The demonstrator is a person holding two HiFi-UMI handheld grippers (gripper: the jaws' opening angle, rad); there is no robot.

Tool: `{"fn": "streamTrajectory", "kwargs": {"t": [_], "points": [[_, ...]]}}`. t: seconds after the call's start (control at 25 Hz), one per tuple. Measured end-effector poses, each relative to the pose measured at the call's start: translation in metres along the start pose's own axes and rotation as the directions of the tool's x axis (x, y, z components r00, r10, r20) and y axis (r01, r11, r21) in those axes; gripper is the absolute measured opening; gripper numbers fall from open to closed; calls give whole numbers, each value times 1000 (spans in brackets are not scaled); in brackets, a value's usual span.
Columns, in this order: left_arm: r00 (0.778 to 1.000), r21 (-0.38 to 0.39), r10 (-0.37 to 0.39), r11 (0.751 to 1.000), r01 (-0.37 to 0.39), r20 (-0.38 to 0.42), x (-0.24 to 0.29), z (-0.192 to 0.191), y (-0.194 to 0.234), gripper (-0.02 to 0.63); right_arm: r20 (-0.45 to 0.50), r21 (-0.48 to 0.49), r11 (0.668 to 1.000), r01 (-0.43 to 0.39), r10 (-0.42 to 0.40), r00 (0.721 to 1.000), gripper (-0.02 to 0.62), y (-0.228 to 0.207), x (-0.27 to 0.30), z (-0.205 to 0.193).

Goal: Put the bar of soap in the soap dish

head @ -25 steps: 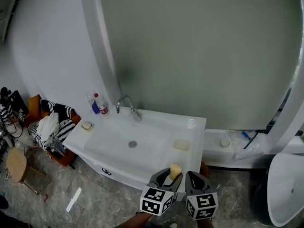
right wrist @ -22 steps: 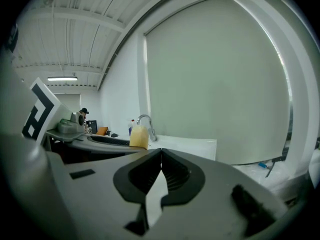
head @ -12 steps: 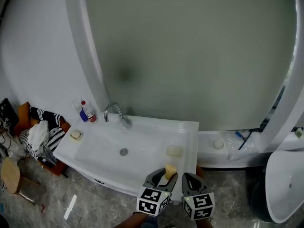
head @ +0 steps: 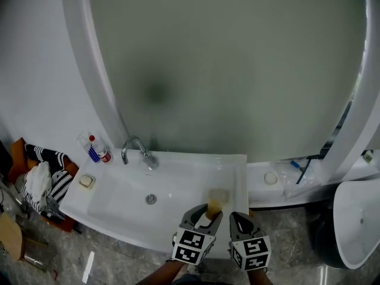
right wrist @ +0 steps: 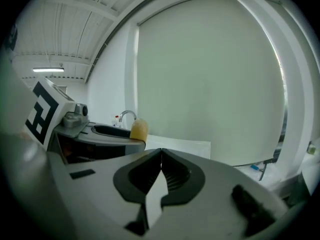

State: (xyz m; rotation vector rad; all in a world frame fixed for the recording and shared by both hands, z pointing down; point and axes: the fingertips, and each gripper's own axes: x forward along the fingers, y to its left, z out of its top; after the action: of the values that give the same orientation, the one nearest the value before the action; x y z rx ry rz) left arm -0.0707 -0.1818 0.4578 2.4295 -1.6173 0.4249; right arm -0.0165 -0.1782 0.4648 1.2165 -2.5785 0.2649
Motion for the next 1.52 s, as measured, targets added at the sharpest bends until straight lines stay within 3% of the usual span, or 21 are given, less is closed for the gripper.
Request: {"fn": "streamTrajectory", "kwargs": {"t": [0.4, 0.6, 0.88, 1.04, 1.2, 1.52], "points": [[990, 144, -116, 981, 128, -86, 25, -9, 40, 186, -16, 24, 994, 102, -102, 995, 12, 9, 40, 7], [978, 287, -158, 938, 193, -139, 38, -13, 53, 186, -33, 30, 987, 160, -159, 987, 12, 12, 54, 6], [951, 377, -219, 880, 290, -220, 56, -26, 59, 186, -60, 16, 975, 221, -220, 974, 12, 10, 63, 4], [937, 413, -232, 851, 326, -262, 70, -34, 58, 186, -77, 24, 973, 228, -226, 971, 12, 5, 68, -3], [928, 425, -229, 839, 342, -295, 81, -41, 55, 186, -79, 32, 972, 233, -230, 970, 12, -5, 69, -10], [916, 488, -192, 798, 355, -352, 111, -50, 54, 186, -109, 28, 986, 162, -158, 981, 12, -21, 84, -18]]}}
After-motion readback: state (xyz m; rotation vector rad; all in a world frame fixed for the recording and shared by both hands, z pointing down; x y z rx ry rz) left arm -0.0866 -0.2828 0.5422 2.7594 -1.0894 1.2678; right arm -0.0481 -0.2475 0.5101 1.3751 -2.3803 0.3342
